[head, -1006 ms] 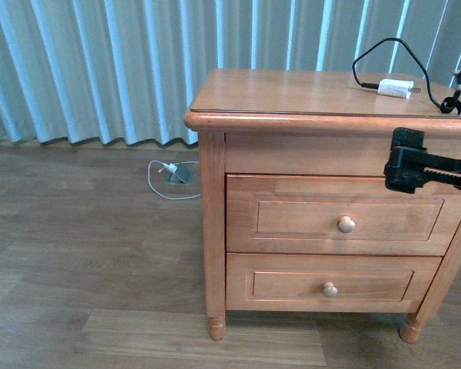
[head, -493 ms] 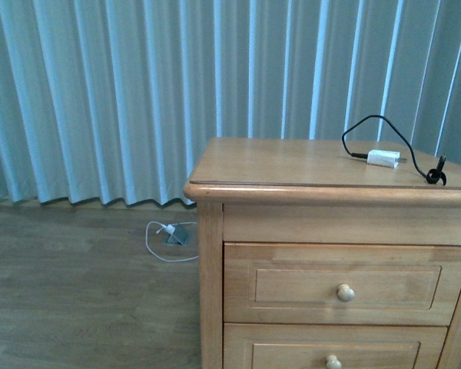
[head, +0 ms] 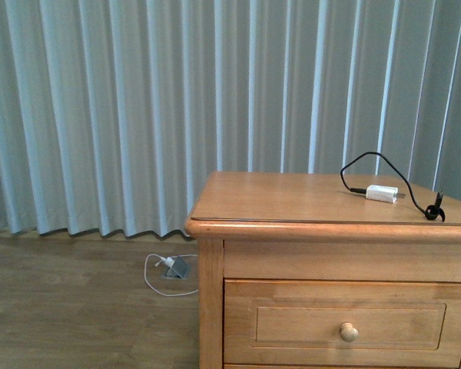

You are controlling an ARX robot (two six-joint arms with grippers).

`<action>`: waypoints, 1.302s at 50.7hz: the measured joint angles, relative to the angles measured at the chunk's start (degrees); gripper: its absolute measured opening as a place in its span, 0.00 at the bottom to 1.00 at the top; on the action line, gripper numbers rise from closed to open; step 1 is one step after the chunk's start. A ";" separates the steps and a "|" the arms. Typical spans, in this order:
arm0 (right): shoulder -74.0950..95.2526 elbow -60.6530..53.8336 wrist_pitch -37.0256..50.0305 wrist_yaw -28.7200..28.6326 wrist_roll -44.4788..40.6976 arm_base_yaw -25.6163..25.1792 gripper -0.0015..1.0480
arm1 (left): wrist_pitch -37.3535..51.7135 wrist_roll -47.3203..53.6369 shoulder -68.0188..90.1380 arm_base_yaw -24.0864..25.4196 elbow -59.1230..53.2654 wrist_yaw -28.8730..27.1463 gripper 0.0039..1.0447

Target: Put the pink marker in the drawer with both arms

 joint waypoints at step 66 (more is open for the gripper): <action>-28.96 -12.24 -17.68 -0.24 -0.39 -0.02 0.01 | 0.00 0.00 -0.02 0.00 0.00 0.00 0.95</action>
